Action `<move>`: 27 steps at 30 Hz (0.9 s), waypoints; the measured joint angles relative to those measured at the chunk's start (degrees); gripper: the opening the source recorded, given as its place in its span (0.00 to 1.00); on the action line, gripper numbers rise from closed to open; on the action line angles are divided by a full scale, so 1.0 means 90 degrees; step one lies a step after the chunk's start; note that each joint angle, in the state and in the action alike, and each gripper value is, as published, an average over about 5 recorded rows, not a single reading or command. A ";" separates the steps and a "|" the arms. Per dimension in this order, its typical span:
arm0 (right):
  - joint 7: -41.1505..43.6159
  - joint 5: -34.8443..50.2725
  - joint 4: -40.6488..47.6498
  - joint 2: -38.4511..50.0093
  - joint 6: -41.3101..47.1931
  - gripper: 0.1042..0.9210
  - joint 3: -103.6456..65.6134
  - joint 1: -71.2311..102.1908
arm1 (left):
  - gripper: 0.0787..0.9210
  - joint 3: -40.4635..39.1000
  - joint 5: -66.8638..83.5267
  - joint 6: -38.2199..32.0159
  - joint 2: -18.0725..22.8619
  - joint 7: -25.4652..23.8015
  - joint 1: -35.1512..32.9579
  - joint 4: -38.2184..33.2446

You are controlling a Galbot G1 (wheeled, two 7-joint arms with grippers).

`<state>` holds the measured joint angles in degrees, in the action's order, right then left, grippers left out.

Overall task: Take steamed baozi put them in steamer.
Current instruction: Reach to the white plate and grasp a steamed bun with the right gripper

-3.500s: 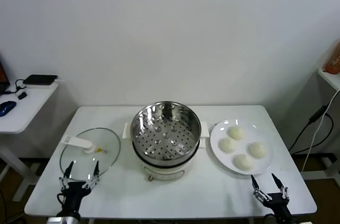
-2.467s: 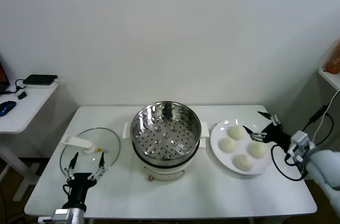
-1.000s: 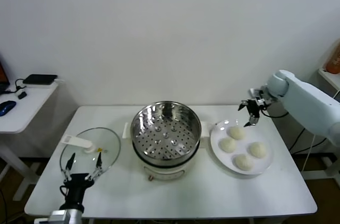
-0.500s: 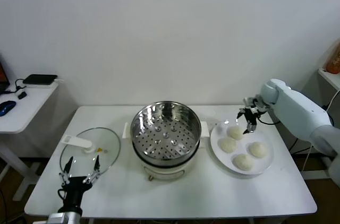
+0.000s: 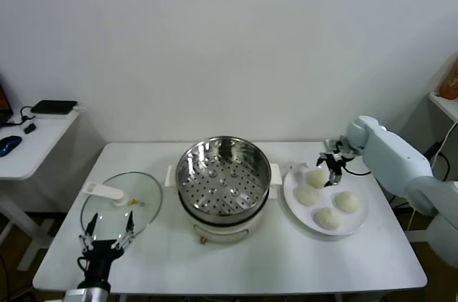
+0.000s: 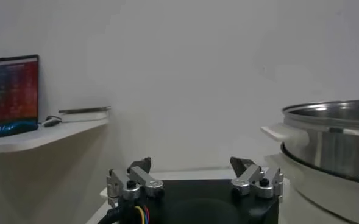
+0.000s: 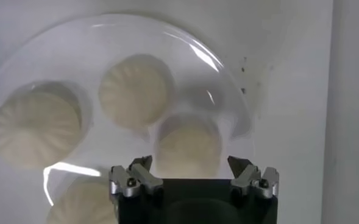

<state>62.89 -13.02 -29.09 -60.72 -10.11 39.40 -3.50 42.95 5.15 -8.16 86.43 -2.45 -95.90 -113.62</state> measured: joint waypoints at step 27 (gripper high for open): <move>-0.0066 -0.0387 0.0377 -0.0244 -0.0056 0.73 -0.0501 0.0163 | 0.88 -0.0003 -0.0001 -0.0038 0.0027 0.0015 -0.0053 0.0017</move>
<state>62.30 -16.51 -25.69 -62.92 -10.62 34.90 -2.03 42.92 5.13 -8.50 86.68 -2.32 -96.38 -113.47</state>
